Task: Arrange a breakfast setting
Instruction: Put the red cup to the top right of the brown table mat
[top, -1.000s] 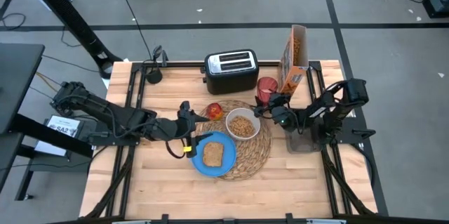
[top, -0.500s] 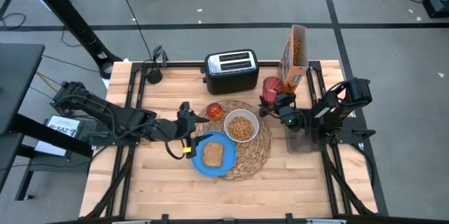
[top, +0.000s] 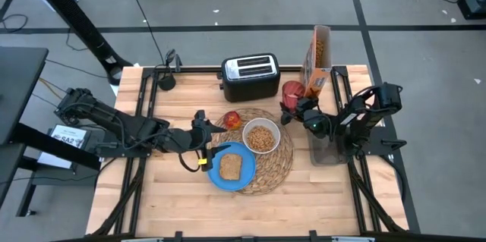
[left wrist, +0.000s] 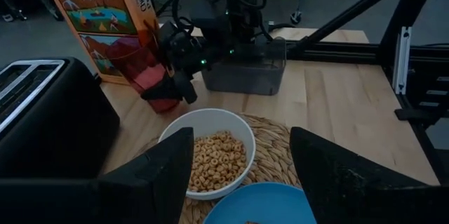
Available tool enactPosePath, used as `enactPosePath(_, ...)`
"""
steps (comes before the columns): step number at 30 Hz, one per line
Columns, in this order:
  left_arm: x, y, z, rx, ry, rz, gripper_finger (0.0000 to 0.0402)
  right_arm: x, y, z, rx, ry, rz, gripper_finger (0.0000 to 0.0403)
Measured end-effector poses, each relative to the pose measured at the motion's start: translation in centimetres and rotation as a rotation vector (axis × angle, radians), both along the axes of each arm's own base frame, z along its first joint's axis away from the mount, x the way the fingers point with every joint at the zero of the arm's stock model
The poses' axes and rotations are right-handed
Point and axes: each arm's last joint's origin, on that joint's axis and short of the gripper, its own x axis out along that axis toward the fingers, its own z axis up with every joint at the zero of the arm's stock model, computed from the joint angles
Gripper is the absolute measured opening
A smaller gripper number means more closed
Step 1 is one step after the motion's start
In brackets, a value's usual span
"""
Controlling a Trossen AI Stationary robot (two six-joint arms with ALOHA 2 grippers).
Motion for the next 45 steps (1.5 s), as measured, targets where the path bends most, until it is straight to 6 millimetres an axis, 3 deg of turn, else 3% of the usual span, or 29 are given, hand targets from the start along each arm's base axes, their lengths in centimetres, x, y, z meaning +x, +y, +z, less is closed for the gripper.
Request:
enactPosePath(24,-0.2,-0.6,-0.1,0.010,0.009,-0.025,0.0242,0.2,1.2,-0.8,0.030,0.011,0.033,0.0361)
enactPosePath(29,-0.2,-0.5,-0.1,0.014,0.013,-0.025,0.0242,0.2,1.2,-0.8,0.030,0.011,0.038,0.0378)
enactPosePath(35,-0.3,-0.5,-0.1,0.016,0.019,-0.025,0.0242,0.4,1.2,-0.7,0.029,0.016,0.044,0.0365)
enactPosePath(41,-0.3,-0.5,-0.2,0.018,0.025,-0.025,0.0242,0.5,1.2,-0.6,0.030,0.002,0.049,0.0393)
enactPosePath(45,-0.3,-0.5,-0.2,0.019,0.026,-0.025,0.0242,0.5,1.2,-0.6,0.028,0.001,0.050,0.0385)
